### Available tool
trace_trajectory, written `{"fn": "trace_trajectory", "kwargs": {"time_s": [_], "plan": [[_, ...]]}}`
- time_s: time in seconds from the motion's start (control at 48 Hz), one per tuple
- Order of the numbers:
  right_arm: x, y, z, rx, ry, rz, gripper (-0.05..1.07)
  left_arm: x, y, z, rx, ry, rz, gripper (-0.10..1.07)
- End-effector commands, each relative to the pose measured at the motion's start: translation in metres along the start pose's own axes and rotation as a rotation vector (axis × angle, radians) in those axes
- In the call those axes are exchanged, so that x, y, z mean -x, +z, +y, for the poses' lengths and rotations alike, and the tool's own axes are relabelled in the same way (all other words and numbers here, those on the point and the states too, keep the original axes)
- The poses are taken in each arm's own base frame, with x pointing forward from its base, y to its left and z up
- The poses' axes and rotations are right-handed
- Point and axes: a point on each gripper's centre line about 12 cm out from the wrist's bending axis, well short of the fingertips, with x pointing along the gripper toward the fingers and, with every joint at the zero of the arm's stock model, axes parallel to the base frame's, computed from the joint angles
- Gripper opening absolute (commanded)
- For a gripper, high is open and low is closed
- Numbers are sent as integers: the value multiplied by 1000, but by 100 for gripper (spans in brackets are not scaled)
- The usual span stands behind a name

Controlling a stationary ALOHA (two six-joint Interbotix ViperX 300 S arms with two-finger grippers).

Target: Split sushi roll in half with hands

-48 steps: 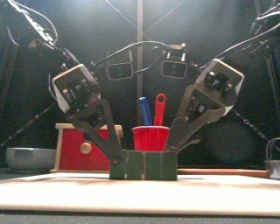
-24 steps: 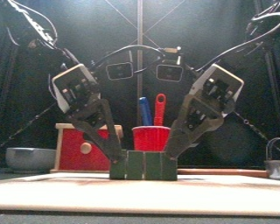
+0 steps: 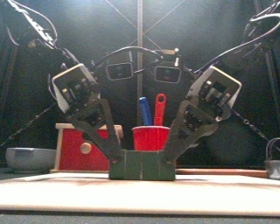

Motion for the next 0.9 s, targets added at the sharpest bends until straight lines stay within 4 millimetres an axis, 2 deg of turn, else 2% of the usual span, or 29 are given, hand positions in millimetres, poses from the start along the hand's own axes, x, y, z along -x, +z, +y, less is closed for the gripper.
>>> {"fn": "trace_trajectory", "kwargs": {"time_s": [0.0,0.333,0.875], "plan": [[11,13,0,-11,5,-44,53,2,8,0,2,-2,-23,71],[21,9,-1,-13,5,-49,50,3,6,0,2,-1,-18,70],[22,2,-3,-19,1,-31,50,4,-1,1,2,2,-3,70]]}}
